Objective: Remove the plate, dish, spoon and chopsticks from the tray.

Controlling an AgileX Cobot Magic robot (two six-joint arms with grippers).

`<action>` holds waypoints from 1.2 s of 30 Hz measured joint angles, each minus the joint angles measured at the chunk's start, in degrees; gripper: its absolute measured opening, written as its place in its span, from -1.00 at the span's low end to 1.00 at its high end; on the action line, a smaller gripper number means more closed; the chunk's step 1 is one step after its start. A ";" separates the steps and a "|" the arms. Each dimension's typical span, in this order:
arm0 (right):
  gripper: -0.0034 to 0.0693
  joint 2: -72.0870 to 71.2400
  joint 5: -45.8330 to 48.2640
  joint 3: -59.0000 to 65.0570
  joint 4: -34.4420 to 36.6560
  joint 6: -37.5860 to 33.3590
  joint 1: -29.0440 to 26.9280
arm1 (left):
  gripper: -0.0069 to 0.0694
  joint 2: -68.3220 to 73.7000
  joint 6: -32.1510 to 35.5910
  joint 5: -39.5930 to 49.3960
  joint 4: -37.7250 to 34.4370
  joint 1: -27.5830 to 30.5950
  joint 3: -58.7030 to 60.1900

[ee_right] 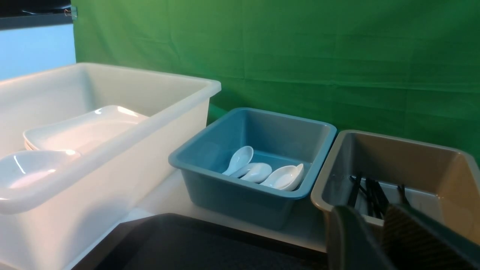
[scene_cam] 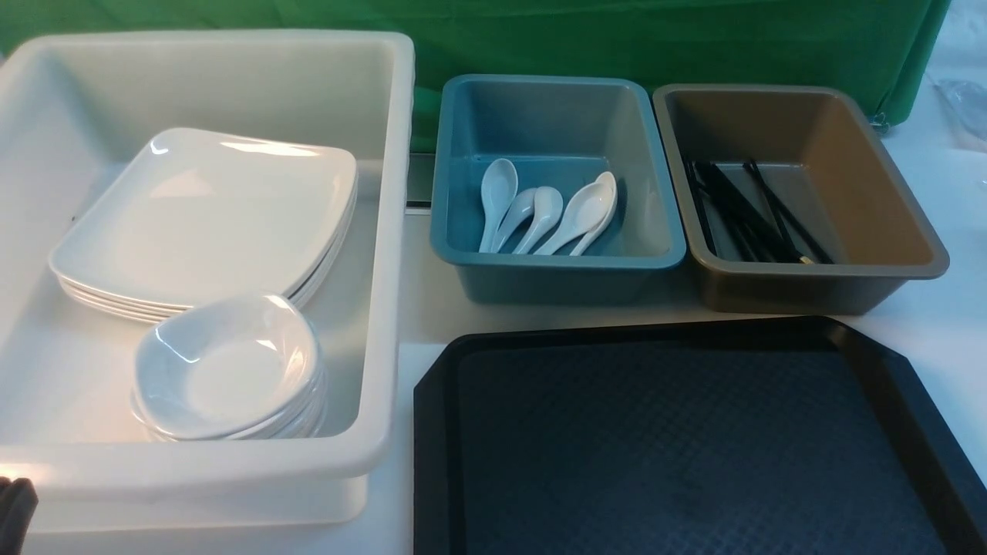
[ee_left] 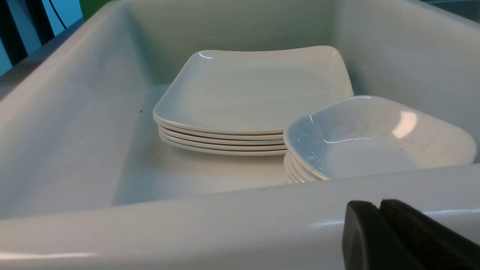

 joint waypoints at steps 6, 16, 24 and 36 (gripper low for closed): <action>-0.37 0.00 0.00 0.00 0.00 0.00 0.00 | -0.78 0.00 0.00 0.00 0.00 0.00 0.00; -0.32 0.00 -2.30 0.06 -18.01 17.57 0.00 | -0.78 0.00 0.00 0.00 0.00 0.00 0.00; -0.27 -1.81 -2.93 5.88 -40.69 37.52 0.00 | -0.77 0.00 0.00 0.00 0.00 0.00 0.00; -0.26 -3.49 -5.98 18.33 -47.42 40.57 4.30 | -0.77 0.00 0.00 -0.08 0.00 0.00 0.00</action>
